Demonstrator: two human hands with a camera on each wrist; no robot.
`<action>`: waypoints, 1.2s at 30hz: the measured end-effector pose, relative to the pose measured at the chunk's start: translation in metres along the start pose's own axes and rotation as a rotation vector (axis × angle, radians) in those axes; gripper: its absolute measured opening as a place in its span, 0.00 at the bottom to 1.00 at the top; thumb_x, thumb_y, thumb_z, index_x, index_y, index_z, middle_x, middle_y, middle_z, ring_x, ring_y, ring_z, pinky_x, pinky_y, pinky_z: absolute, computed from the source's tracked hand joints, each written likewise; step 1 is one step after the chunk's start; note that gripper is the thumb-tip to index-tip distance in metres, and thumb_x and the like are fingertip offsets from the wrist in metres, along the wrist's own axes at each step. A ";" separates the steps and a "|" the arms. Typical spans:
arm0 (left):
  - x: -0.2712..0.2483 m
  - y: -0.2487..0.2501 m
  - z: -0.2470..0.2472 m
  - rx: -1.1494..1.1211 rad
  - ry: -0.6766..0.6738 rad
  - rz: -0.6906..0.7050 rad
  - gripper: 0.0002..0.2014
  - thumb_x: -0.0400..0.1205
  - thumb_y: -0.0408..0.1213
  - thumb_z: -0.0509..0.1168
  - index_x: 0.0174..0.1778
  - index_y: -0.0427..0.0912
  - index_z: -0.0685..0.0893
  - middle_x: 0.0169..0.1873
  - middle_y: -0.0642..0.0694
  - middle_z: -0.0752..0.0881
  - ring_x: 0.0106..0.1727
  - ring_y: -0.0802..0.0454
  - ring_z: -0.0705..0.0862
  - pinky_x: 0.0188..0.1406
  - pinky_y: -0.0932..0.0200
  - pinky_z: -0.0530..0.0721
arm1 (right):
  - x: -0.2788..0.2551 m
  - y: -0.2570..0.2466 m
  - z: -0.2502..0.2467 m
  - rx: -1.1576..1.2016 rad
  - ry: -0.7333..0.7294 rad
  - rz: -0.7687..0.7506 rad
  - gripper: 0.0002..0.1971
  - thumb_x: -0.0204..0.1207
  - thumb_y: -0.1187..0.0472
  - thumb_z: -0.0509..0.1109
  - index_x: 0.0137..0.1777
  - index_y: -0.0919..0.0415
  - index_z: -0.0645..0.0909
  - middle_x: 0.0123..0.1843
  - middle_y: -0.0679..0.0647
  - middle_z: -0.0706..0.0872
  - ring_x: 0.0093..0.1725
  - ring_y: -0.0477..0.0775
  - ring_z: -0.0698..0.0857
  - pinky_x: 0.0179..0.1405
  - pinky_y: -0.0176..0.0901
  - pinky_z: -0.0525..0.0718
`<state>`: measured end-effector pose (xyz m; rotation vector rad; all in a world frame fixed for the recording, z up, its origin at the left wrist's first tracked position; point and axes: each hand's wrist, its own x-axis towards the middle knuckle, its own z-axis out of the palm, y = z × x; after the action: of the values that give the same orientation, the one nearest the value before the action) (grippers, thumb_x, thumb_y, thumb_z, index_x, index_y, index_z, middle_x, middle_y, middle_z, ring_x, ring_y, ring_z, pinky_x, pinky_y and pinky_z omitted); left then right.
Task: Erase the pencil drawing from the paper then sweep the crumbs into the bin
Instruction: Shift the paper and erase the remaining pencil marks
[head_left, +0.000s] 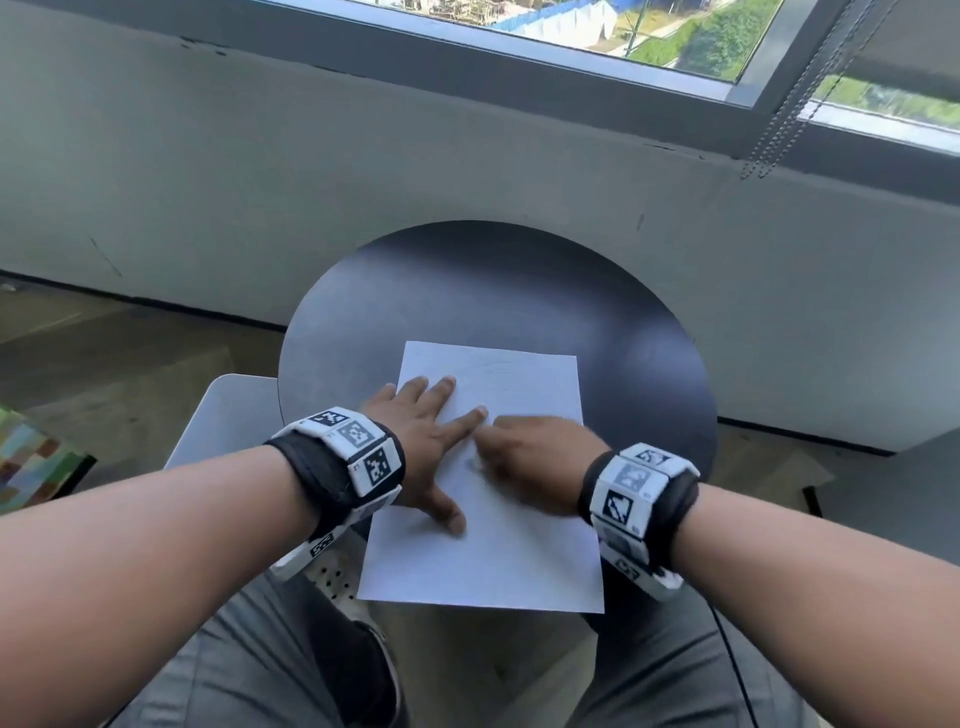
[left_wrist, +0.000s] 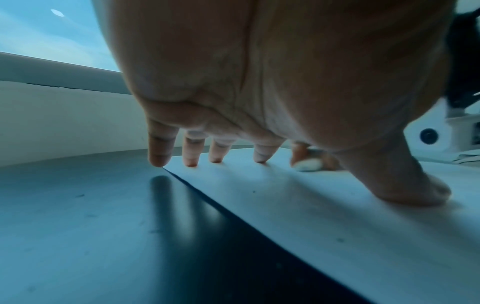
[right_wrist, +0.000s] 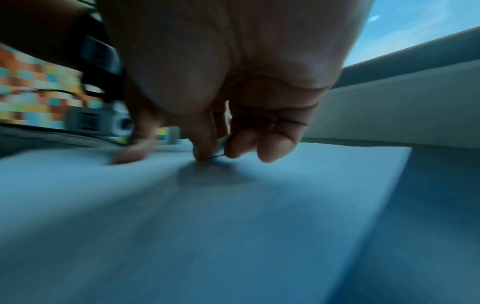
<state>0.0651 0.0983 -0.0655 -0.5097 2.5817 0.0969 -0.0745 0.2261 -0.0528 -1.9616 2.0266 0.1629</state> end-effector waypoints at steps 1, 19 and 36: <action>0.000 0.001 -0.001 0.008 0.004 -0.001 0.66 0.58 0.84 0.64 0.85 0.63 0.34 0.86 0.41 0.36 0.86 0.36 0.42 0.85 0.37 0.49 | 0.006 0.011 -0.003 0.002 0.036 0.102 0.11 0.86 0.47 0.55 0.56 0.53 0.71 0.57 0.56 0.82 0.58 0.63 0.82 0.44 0.49 0.75; 0.006 0.007 -0.007 0.061 0.009 -0.010 0.65 0.55 0.86 0.63 0.81 0.71 0.34 0.86 0.38 0.41 0.83 0.32 0.50 0.80 0.36 0.63 | -0.022 -0.009 0.016 0.091 -0.005 -0.072 0.06 0.85 0.51 0.58 0.53 0.51 0.72 0.48 0.50 0.76 0.51 0.60 0.80 0.45 0.51 0.79; 0.004 0.007 -0.008 0.047 0.001 -0.025 0.65 0.52 0.88 0.60 0.80 0.73 0.32 0.86 0.42 0.41 0.83 0.34 0.49 0.76 0.30 0.65 | -0.013 0.049 0.003 0.024 0.058 0.464 0.14 0.86 0.46 0.54 0.47 0.56 0.65 0.53 0.57 0.84 0.48 0.65 0.81 0.44 0.50 0.79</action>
<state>0.0558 0.1022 -0.0608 -0.5245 2.5714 0.0279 -0.1224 0.2416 -0.0585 -1.4660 2.4773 0.1848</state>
